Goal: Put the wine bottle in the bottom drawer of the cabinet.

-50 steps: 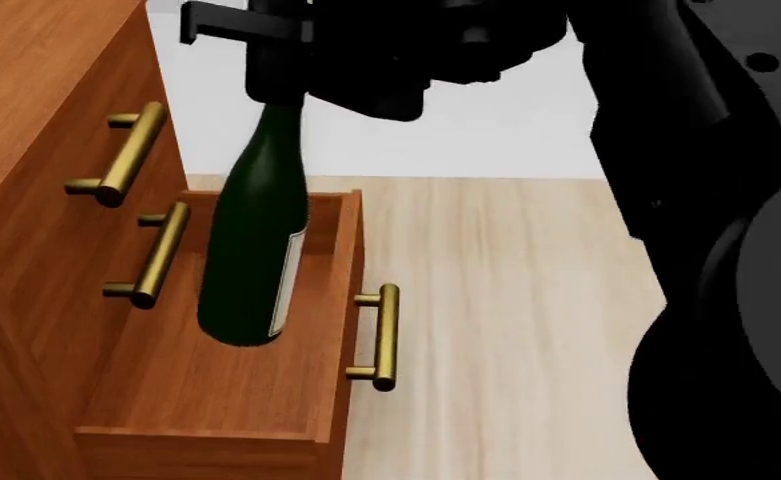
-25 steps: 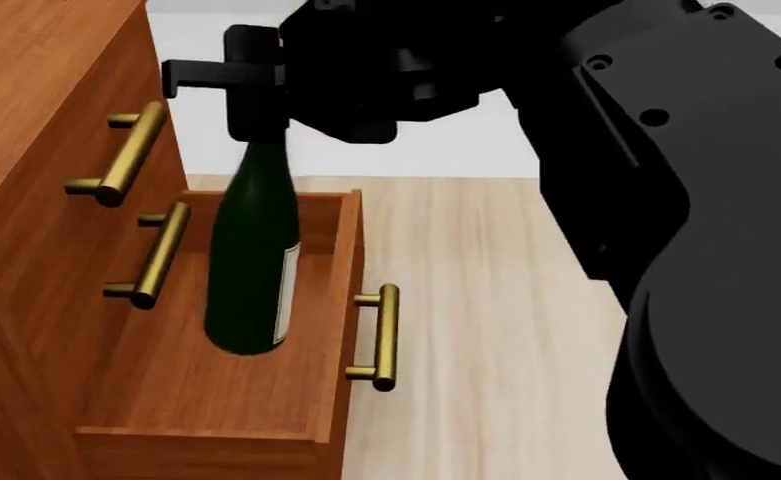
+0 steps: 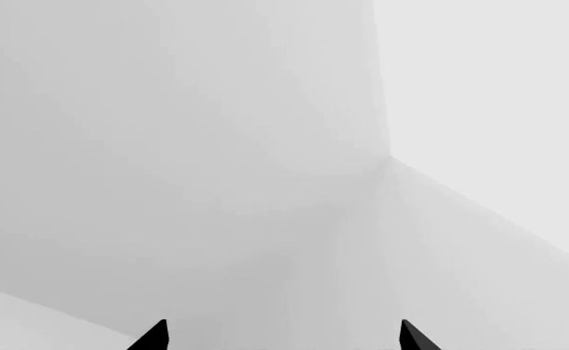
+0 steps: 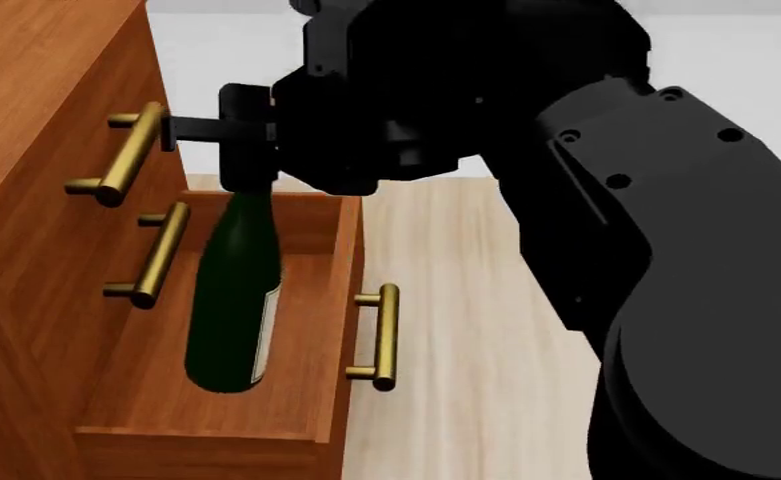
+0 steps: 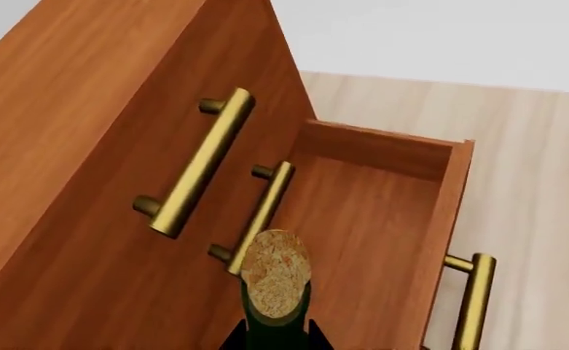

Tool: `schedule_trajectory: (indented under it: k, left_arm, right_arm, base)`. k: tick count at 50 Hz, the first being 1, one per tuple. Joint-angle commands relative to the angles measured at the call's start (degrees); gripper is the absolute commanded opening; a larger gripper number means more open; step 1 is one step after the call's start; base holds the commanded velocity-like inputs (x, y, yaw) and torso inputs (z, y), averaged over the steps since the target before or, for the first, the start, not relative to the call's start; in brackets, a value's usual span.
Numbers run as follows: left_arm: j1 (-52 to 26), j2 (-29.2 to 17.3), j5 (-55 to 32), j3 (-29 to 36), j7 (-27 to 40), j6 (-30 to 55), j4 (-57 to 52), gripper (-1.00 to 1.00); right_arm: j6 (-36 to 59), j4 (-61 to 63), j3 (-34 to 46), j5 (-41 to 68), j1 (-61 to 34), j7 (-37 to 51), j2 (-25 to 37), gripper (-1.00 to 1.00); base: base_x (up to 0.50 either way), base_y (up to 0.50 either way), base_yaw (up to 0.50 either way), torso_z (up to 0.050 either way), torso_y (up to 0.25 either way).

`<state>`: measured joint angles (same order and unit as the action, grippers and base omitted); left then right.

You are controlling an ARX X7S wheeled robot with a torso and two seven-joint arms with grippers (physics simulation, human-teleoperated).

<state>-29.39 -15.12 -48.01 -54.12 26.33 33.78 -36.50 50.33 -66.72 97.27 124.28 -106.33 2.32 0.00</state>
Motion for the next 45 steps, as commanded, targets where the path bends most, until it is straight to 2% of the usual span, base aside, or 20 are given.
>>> schedule_trajectory:
  k: [1,4,8,13,16,18,20,23,25,35,38,45]
  left_arm:
    - [0.2,-0.3,-0.1,0.3,0.1,0.0,0.0,1.00]
    - [-0.9,-1.6,-1.0,0.6,1.8,1.5,-0.4,1.00]
    - [0.6,-0.3,-0.2,0.3,0.0,-0.2,-0.1,1.00]
    - [-0.8,-1.9,-1.7,0.4,2.3,1.8,-0.7,1.00]
    - [0.9,-0.2,-0.5,0.1,-0.1,-0.4,-0.1,1.00]
    - [-0.5,-1.7,-1.8,0.2,2.0,1.3,-0.7,1.00]
    - [1.0,-0.2,-1.0,-0.2,0.0,-0.5,-0.3,1.00]
    - [-0.6,-1.8,-2.0,0.3,2.1,1.3,-0.6,1.00]
    - [0.6,-0.7,-1.3,0.0,0.6,-0.1,-0.4,1.00]
    - [-0.5,-2.0,-1.7,0.8,2.1,0.9,-0.8,1.00]
    - [1.4,-0.4,-0.1,0.8,-0.4,-1.4,-0.4,1.00]
    - [1.8,-0.5,1.2,1.7,-1.0,-2.2,-0.5,1.00]
  right_arm:
    - [-1.5,-0.2,-2.1,-0.9,1.8,-1.8,0.0,-1.00]
    - [-1.8,-0.3,-2.0,-1.5,2.2,-1.6,0.0,-1.00]
    - [-1.9,0.1,-2.2,-1.9,3.2,-1.7,0.0,-1.00]
    - [-2.3,0.3,-2.5,-2.6,4.4,-1.7,0.0,-1.00]
    - [-2.5,0.6,-2.5,-3.2,4.9,-1.8,0.0,-1.00]
    - [-2.9,0.6,-2.7,-3.2,5.0,-1.5,0.0,-1.00]
    - [-2.8,1.2,-2.7,-3.7,5.0,-2.0,0.0,-1.00]
    - [-2.8,1.6,-2.9,-4.0,5.2,-2.0,0.0,-1.00]
    - [-3.0,2.0,-3.1,-4.4,5.5,-1.9,0.0,-1.00]
    - [-3.8,2.2,-3.4,-6.4,6.3,-1.9,0.0,-1.00]
    - [-3.7,2.4,-3.5,-6.5,6.2,-1.8,0.0,-1.00]
    - [-3.7,2.6,-3.5,-7.5,5.6,-1.8,0.0,-1.00]
  base:
    - [0.00,0.00,0.00,0.000,0.000]
    - [0.00,0.00,0.00,0.003,0.003]
    - [0.00,0.00,0.00,0.000,0.000]
    - [0.00,0.00,0.00,0.000,0.000]
    - [0.00,0.00,0.00,0.000,0.000]
    - [0.00,0.00,0.00,0.000,0.000]
    - [0.00,0.00,0.00,0.000,0.000]
    - [0.00,0.00,0.00,0.000,0.000]
    - [0.00,0.00,0.00,0.000,0.005]
    - [0.00,0.00,0.00,0.000,0.000]
    - [0.00,0.00,0.00,0.000,0.000]
    - [0.00,0.00,0.00,0.000,0.000]
